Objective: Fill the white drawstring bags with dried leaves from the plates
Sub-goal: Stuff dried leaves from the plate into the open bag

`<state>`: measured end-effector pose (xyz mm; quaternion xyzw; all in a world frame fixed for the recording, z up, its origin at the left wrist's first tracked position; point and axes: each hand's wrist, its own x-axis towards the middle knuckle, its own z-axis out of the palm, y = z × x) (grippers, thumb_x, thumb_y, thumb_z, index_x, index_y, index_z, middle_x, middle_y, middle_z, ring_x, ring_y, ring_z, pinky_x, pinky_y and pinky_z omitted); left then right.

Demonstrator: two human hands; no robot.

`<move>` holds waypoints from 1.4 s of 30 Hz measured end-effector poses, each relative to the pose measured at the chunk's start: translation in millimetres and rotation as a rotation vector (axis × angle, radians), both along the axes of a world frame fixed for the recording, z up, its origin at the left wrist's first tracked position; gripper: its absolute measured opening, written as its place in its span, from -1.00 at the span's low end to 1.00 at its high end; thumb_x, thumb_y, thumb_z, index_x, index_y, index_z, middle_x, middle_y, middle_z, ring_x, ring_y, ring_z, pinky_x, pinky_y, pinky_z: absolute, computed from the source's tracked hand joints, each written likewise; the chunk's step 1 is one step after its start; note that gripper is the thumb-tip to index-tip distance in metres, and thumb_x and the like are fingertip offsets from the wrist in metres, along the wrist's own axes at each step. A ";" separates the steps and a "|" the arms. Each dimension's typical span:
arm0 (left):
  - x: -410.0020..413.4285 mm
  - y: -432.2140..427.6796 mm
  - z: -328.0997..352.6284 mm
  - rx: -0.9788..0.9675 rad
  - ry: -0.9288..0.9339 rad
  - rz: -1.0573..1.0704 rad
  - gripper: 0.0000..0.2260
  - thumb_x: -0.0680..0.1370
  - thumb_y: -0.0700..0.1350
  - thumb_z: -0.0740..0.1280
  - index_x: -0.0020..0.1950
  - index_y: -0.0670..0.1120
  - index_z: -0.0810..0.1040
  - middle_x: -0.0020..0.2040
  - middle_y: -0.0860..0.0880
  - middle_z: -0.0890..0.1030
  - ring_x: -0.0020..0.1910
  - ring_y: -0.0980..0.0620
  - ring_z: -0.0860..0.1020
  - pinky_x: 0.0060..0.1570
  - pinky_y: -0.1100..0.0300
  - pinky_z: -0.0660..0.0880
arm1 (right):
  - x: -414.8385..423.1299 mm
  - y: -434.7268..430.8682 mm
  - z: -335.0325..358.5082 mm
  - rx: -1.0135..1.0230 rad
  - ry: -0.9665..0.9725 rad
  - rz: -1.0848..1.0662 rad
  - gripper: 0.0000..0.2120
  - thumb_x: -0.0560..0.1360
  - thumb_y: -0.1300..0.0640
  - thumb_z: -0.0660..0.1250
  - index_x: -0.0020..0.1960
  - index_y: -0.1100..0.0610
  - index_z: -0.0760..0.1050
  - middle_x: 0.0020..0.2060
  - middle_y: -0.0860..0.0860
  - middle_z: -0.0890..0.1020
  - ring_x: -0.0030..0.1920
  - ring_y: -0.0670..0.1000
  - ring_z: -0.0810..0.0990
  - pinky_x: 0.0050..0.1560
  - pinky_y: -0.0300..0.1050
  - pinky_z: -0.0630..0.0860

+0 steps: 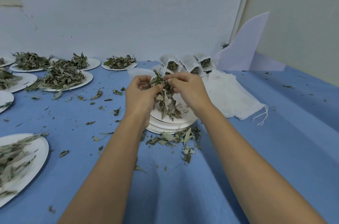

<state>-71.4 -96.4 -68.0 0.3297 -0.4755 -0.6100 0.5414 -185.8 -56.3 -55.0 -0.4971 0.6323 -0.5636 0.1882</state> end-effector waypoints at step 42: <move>-5.5 7.5 12.8 0.126 -0.081 -0.003 -0.79 0.50 -0.06 0.41 -0.01 -0.14 0.46 -0.16 -0.10 0.55 -0.28 0.07 0.55 -0.43 0.33 0.50 | 12.1 0.2 -6.9 -0.120 0.431 -0.239 -0.84 0.44 0.30 0.30 -0.06 0.18 0.62 -0.14 0.04 0.63 -0.10 -0.01 0.57 -0.03 -0.11 0.50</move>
